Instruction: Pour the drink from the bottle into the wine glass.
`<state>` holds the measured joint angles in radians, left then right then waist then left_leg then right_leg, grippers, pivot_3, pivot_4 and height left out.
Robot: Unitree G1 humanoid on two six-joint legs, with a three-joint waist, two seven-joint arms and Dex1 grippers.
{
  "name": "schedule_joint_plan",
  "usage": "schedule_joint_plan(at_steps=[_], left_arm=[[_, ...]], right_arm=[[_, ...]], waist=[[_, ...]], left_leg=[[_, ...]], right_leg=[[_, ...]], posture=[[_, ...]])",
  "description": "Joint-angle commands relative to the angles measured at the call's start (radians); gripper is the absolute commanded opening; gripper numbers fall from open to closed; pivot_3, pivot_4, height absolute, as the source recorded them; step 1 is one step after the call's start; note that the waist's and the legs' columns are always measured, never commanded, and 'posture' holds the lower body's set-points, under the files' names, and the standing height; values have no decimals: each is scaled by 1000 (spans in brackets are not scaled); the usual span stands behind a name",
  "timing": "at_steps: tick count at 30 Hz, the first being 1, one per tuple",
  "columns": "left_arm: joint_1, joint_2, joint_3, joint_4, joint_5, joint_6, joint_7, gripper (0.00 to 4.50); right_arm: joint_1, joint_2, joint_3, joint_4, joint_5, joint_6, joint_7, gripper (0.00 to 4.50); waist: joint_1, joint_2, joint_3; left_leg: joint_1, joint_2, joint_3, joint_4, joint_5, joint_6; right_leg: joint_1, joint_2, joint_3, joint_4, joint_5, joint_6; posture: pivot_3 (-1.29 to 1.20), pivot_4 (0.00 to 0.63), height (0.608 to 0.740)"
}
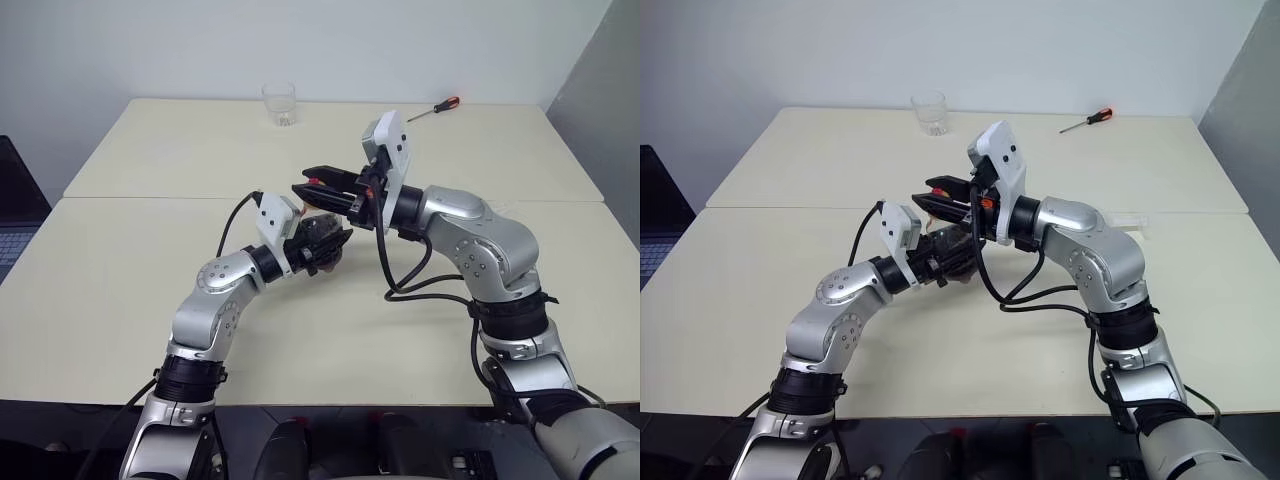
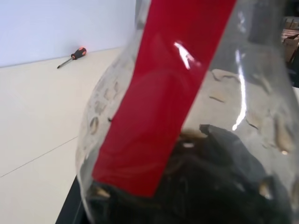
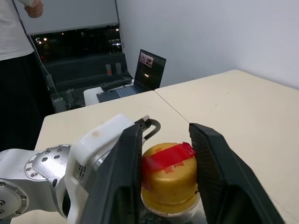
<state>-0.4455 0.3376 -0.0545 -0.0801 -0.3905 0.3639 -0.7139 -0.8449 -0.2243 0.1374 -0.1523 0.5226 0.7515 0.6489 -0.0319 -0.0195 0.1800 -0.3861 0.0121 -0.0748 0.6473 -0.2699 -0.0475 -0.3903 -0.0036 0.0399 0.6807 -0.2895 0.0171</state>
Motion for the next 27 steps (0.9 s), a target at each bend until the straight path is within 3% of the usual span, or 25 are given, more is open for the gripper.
schedule_joint_plan(at_steps=[1, 7, 12, 19, 27], left_arm=[[-12, -5, 2, -51, -8, -23, -9, 2225], [-17, -3, 2, -71, -29, -3, -21, 2225], [83, 28, 4, -231, -88, 49, -47, 2225], [290, 85, 18, -509, -199, 132, -36, 2225], [346, 107, 54, -569, -276, 153, -26, 2225]], right_arm=[[-23, -9, -21, -24, 3, -14, 4, 1221], [-5, -43, 0, -29, 13, -45, 91, 1221], [3, -118, 14, 74, 1, -201, 330, 1221], [-22, -158, 46, 144, 30, -281, 584, 1221], [-30, -149, 83, 179, 32, -371, 775, 1221]], waist=[[0, 0, 0], [0, 0, 0], [-4, 0, 0], [-4, 1, 1], [1, 1, 1]], left_leg=[[0, 0, 0, 0, 0, 0], [0, 0, 0, 0, 0, 0], [0, 0, 1, 0, 0, 0], [1, 1, 0, 0, 0, 0], [2, 0, -2, 0, 0, 0]], right_leg=[[0, 0, 0, 0, 0, 0], [0, 0, 0, 0, 0, 0], [0, 0, 1, -1, 0, 0], [0, 0, 1, 0, 0, 0], [3, 0, 0, 1, 0, 0]], posture=[[0, 150, 740], [0, 150, 740], [0, 150, 740], [0, 150, 740], [0, 150, 740]])
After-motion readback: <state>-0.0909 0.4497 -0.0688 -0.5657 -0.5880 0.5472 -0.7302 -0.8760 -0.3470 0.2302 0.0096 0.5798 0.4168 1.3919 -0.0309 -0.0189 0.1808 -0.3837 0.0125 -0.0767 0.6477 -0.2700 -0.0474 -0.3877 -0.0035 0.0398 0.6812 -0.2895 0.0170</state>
